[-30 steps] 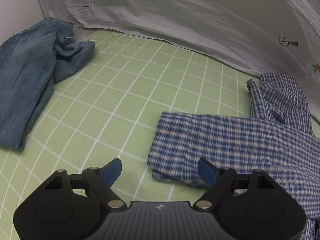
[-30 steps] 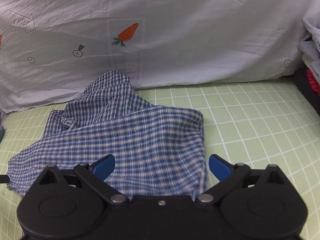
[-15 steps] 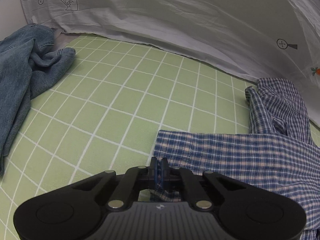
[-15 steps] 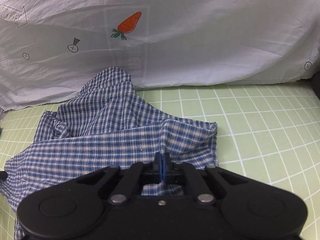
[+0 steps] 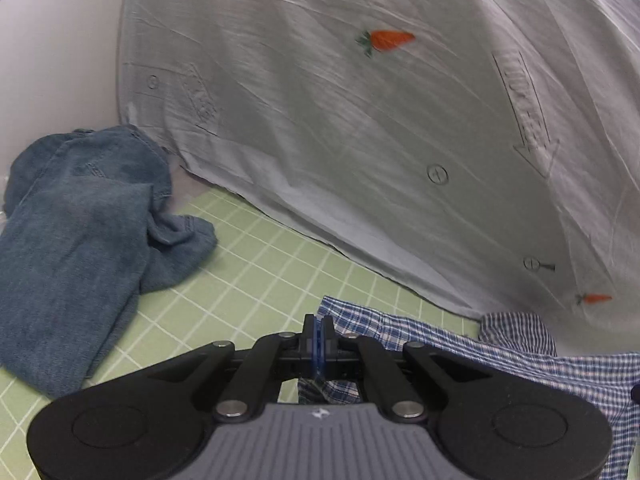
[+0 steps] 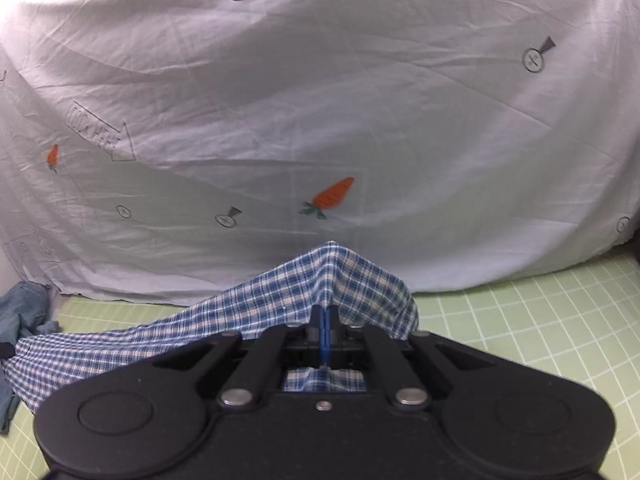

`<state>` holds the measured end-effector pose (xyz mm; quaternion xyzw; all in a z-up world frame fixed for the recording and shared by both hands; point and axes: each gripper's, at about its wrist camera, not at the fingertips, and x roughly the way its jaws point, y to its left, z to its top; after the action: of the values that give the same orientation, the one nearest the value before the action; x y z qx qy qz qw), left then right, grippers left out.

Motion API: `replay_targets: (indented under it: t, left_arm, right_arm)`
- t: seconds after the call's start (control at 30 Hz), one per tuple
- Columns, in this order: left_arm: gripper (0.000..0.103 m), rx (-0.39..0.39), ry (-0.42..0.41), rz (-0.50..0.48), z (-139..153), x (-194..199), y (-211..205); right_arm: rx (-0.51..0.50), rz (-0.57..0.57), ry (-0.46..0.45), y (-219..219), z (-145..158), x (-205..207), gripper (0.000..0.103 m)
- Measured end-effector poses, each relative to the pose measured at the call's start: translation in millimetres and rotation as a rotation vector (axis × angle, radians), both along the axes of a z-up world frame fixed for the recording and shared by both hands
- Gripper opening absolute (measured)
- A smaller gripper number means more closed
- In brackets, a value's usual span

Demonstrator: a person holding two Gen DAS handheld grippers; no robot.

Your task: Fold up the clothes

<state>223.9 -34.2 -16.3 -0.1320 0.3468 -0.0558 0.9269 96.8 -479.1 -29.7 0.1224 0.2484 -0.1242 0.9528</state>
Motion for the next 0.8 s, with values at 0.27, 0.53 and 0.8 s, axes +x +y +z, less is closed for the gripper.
replay_targets:
  t: [0.27,0.53,0.8]
  left_arm:
    - [0.001,0.052,0.188,0.176,-64,10,45]
    - [0.001,0.079,0.241,0.155,-87,10,45]
    - [0.001,0.107,0.277,0.153,-100,15,40]
  right_arm:
    - [0.164,0.007,0.118,5,-46,32,0.054]
    - [0.417,-0.225,0.217,-68,-96,20,0.077]
    - [0.455,-0.119,0.269,-87,-115,57,0.003]
